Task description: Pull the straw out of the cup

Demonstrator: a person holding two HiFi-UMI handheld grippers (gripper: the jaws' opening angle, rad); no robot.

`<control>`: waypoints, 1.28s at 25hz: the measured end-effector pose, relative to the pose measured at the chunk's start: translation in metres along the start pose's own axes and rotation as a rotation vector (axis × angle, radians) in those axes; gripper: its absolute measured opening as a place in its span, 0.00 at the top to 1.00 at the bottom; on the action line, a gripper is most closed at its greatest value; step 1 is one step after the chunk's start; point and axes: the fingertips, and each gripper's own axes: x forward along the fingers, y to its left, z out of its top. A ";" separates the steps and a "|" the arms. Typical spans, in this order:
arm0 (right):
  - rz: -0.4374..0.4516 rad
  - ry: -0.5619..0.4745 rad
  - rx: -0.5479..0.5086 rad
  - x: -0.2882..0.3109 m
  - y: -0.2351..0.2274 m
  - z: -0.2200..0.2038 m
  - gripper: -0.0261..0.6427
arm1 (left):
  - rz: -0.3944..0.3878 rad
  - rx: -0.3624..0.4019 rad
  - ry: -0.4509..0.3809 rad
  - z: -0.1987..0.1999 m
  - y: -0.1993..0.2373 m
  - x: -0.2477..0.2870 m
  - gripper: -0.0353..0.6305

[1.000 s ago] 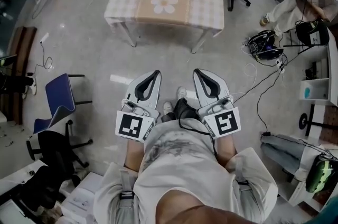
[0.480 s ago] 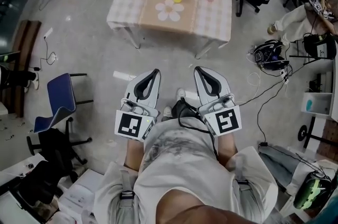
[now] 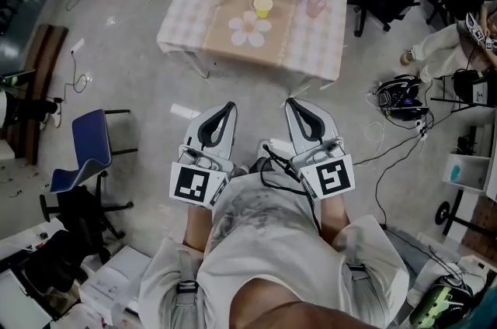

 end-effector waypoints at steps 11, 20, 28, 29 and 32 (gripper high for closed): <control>0.019 0.002 0.025 0.015 -0.039 -0.005 0.95 | 0.024 -0.010 0.029 -0.003 0.000 0.040 0.94; 0.010 0.021 0.023 0.050 -0.055 -0.011 0.95 | 0.014 -0.031 0.033 -0.009 0.029 0.067 0.94; -0.007 0.030 0.008 0.106 -0.079 -0.006 0.95 | -0.014 -0.036 0.027 -0.003 0.074 0.110 0.94; -0.009 0.032 0.007 0.113 -0.083 -0.006 0.95 | -0.017 -0.036 0.028 -0.002 0.080 0.117 0.94; -0.022 0.036 0.003 0.134 -0.096 -0.004 0.95 | -0.029 -0.034 0.027 0.001 0.098 0.136 0.94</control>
